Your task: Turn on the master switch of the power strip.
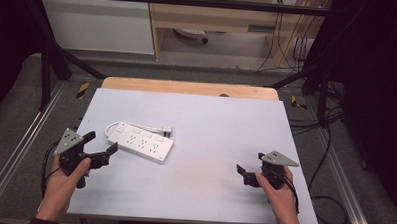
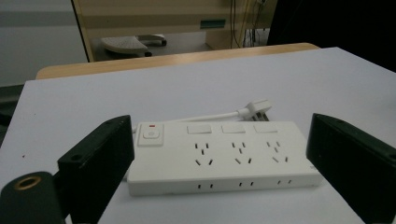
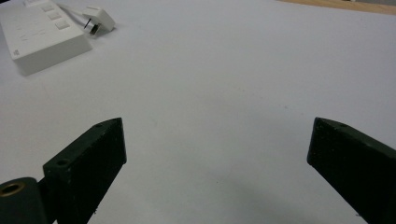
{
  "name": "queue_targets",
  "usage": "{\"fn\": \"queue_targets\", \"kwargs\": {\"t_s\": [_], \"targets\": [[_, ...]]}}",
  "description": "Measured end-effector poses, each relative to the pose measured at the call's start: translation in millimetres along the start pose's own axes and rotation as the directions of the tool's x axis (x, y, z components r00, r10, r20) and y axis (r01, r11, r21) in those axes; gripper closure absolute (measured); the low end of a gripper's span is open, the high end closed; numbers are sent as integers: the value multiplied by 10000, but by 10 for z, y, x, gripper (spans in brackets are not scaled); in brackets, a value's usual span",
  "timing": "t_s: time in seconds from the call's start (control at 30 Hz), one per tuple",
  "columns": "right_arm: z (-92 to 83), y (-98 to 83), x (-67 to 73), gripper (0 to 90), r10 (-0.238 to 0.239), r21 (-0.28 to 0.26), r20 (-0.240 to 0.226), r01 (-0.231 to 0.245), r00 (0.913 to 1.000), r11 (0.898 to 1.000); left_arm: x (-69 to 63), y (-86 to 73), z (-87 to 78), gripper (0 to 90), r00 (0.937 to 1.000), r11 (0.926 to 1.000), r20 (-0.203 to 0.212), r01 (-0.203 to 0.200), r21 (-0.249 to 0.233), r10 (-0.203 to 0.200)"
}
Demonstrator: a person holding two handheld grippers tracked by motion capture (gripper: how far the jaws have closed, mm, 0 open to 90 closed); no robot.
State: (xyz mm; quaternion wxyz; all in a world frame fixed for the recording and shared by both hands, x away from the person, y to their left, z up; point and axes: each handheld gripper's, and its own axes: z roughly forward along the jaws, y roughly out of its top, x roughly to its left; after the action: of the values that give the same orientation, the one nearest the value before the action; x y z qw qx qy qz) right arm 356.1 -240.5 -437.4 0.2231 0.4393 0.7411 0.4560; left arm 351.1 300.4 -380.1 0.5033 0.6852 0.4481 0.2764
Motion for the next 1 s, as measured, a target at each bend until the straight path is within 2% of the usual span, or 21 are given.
{"fn": "queue_targets", "kwargs": {"t_s": [0.2, 0.4, 0.5, 0.7, 1.0], "targets": [[3, -1, -3, 46, 50, 10, -3, -50, 10000, 10000, -5, 76, 116, 79, 9999, 9999, 118, -73, 94, 72], [7, -9, -16, 45, 234, 12, 49, -234, 9997, 9997, -5, 191, 201, 83, 9998, 10000, 162, -72, -8, 72], [14, -2, -12, 46, 197, -15, 13, -197, 9998, 9998, -4, 238, 237, 84, 9993, 9999, 364, -45, -96, 48], [28, -2, 14, 47, 52, -10, -108, -52, 9999, 10000, -4, 322, 294, 84, 9999, 9999, 59, -139, -56, 139], [36, 2, 41, 45, 39, 47, -129, -38, 9999, 10000, -16, 332, 348, 78, 10000, 9999, -9, -74, -87, 74]]}}
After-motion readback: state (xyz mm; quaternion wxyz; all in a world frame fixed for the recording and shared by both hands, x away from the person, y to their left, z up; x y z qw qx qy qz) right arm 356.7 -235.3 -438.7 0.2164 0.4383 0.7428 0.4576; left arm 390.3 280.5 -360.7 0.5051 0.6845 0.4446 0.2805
